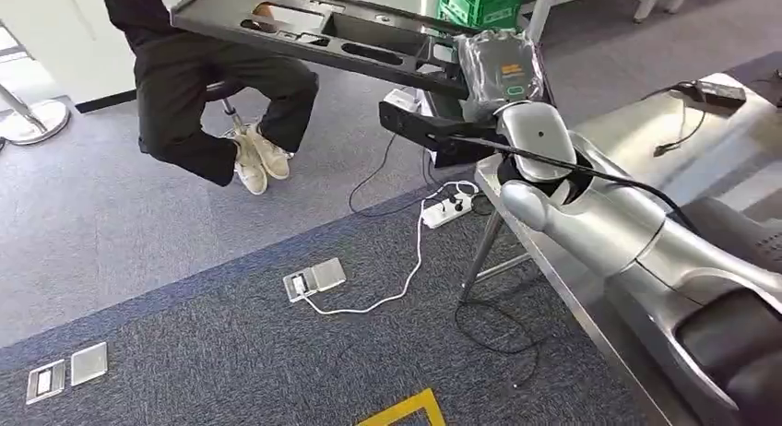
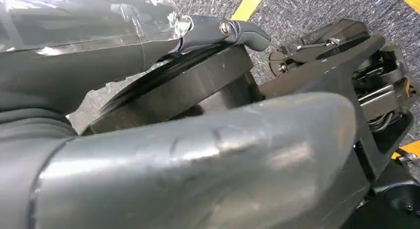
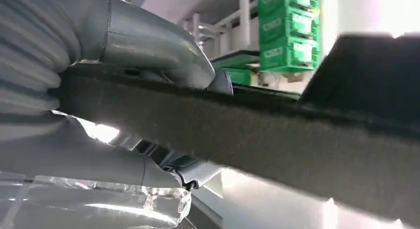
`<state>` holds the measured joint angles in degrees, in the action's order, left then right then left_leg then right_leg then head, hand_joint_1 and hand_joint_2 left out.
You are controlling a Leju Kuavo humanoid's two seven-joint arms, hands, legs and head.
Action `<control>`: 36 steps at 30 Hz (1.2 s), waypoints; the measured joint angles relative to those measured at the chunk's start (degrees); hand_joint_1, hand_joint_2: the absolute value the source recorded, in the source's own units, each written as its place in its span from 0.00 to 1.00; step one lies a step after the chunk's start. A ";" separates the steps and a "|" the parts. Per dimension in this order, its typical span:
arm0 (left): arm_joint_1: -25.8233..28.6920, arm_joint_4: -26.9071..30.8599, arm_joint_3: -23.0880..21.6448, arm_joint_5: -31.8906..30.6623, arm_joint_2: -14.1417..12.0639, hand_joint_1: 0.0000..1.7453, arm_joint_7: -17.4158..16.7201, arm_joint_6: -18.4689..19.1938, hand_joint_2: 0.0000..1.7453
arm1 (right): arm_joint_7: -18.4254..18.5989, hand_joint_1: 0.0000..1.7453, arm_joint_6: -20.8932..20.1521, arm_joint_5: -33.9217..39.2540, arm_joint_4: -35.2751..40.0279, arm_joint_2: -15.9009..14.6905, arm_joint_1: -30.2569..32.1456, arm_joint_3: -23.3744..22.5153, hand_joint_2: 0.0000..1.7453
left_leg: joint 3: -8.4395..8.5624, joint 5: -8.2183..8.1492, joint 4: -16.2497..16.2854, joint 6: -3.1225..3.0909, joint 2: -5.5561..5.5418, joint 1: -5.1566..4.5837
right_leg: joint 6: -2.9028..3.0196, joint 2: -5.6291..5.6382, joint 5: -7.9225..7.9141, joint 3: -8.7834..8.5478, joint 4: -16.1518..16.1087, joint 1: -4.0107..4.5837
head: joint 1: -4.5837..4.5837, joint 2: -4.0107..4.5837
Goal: Take the parts from the cabinet and place them on the table.
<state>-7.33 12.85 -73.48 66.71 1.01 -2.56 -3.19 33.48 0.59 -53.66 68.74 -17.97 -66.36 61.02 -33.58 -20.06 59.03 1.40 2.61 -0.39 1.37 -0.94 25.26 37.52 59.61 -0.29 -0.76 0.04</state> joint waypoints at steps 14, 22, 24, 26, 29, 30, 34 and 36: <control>-0.17 0.00 0.00 -0.07 -0.07 0.00 0.31 0.13 0.00 | 0.17 1.00 -0.22 0.09 -0.31 0.57 -0.37 0.37 1.00 | -0.63 0.12 0.50 0.21 -5.14 0.79 | -0.36 5.31 -0.95 0.42 -0.28 -0.45 | 1.94 0.00; -0.01 0.02 0.00 -0.04 0.04 0.00 0.31 0.22 0.00 | 0.41 1.00 -0.68 0.15 -0.87 0.50 -0.59 0.42 1.00 | -0.28 0.85 -0.53 -1.43 -2.07 0.75 | -1.57 1.49 6.83 8.43 17.51 -0.54 | -0.04 0.00; -0.01 0.02 0.00 -0.04 0.04 0.00 0.31 0.22 0.00 | 0.48 1.00 -0.76 0.15 -0.98 0.46 -0.61 0.42 1.00 | -0.22 0.73 -0.41 -1.36 -1.44 0.74 | -1.44 1.24 2.71 4.76 10.51 -0.53 | -0.52 -0.02; 0.01 0.02 0.00 -0.04 0.04 0.00 0.31 0.22 0.00 | 0.59 1.00 -0.76 0.15 -1.03 0.44 -0.85 0.42 1.00 | -0.12 0.30 -0.15 -0.95 -0.87 0.72 | -1.02 -0.55 -0.12 -0.10 0.49 -0.35 | -1.16 -0.02; 0.04 -0.02 0.00 -0.09 0.02 0.00 0.28 0.20 0.00 | 0.74 1.00 -0.85 0.20 -1.07 0.50 -1.07 0.44 1.00 | -0.43 0.25 0.04 -0.33 -0.33 0.34 | -0.27 -0.24 0.15 -0.17 -0.07 0.34 | -0.94 -0.02; 0.04 -0.02 0.00 -0.11 0.00 0.00 0.28 0.22 0.00 | 0.85 1.00 -1.03 0.22 -1.24 0.46 -1.09 0.48 1.00 | -0.34 0.32 -0.16 -0.07 -0.19 0.34 | 0.01 0.12 0.18 -0.09 -0.06 0.42 | -0.83 0.00; -0.05 -0.02 0.00 -0.13 -0.13 0.00 0.39 0.28 0.00 | 1.16 1.00 -1.25 0.33 -1.51 0.44 -1.17 0.48 1.00 | -3.25 -4.93 7.59 1.00 -2.08 0.47 | 1.17 0.92 -0.22 -0.57 -0.79 -0.18 | 0.17 -0.02; -0.11 -0.02 0.00 -0.13 -0.13 0.00 0.55 0.28 0.00 | 1.16 1.00 -1.27 0.35 -1.59 0.48 -1.11 0.50 1.00 | -7.39 -8.26 16.56 1.33 -2.28 0.45 | 1.26 1.72 -0.19 -0.58 -0.77 -0.07 | 0.68 -0.02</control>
<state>-7.43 12.83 -73.48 66.58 0.87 -2.01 -2.91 34.64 -0.68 -53.31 67.15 -17.49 -67.47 61.53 -40.97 -28.32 75.59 2.73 0.33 0.06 2.63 0.77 25.07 36.94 58.85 -0.36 -0.09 0.02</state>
